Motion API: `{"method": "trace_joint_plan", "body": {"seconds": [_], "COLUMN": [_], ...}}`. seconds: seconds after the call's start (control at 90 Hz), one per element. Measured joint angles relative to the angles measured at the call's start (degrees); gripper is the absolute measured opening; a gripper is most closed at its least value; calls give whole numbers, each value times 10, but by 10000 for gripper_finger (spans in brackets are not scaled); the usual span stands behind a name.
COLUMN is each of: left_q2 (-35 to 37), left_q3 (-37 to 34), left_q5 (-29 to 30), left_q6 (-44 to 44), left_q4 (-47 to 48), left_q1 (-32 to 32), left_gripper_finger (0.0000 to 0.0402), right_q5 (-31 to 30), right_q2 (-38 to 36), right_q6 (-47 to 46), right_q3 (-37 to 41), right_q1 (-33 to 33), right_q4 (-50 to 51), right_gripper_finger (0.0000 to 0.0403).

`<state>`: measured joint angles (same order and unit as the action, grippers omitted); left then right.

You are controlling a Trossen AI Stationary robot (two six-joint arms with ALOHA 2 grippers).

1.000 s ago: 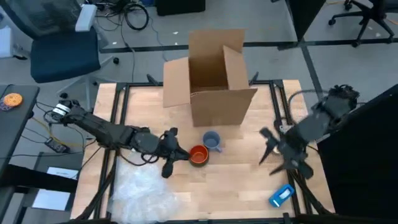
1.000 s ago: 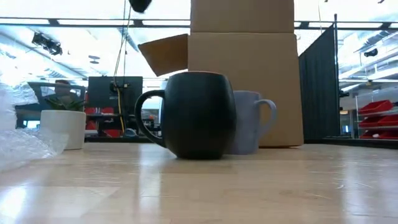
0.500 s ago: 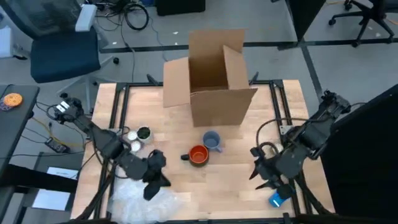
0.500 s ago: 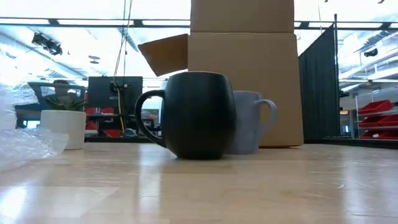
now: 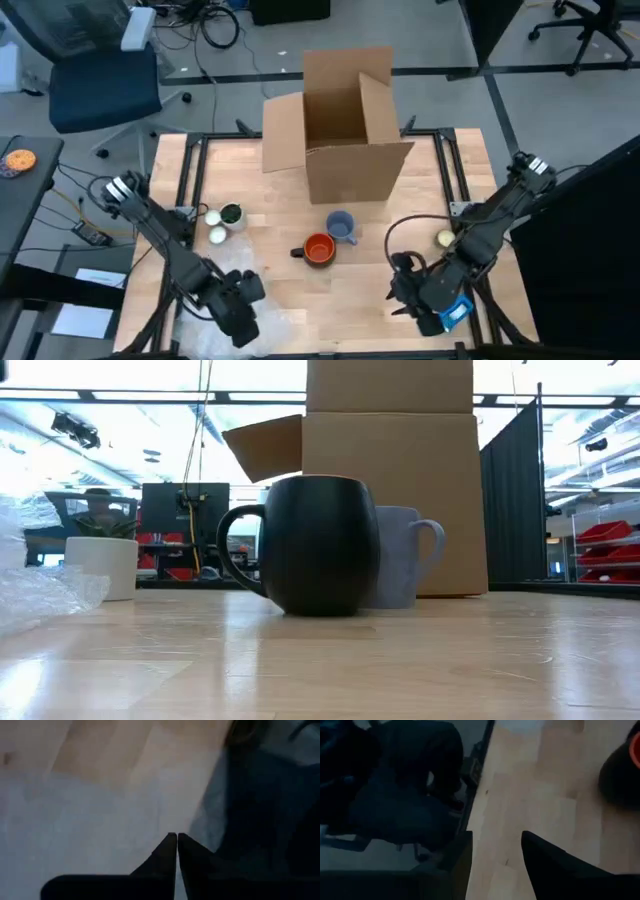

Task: Wrap mug
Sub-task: Wrap the black mug with the top bubble wrap

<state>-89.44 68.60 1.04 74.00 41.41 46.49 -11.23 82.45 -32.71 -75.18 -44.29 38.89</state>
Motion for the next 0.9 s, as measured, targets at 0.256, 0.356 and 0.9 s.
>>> {"method": "trace_joint_plan", "body": {"seconds": [0.256,0.356,0.9], "left_q2": [-40,-52,-91], "left_q3": [0,0,3], "left_q5": [-31,6,144], "left_q6": [-3,-3,-60], "left_q4": [12,19,17], "left_q1": [4,9,24], "left_gripper_finger": [12,30,132], "right_q5": [-13,-13,-26], "right_q2": [54,79,239], "right_q6": [-12,-12,-17], "right_q3": [0,0,0], "right_q1": [-3,-3,3], "right_q4": [-74,-114,-381], "right_gripper_finger": [141,139,134]}}
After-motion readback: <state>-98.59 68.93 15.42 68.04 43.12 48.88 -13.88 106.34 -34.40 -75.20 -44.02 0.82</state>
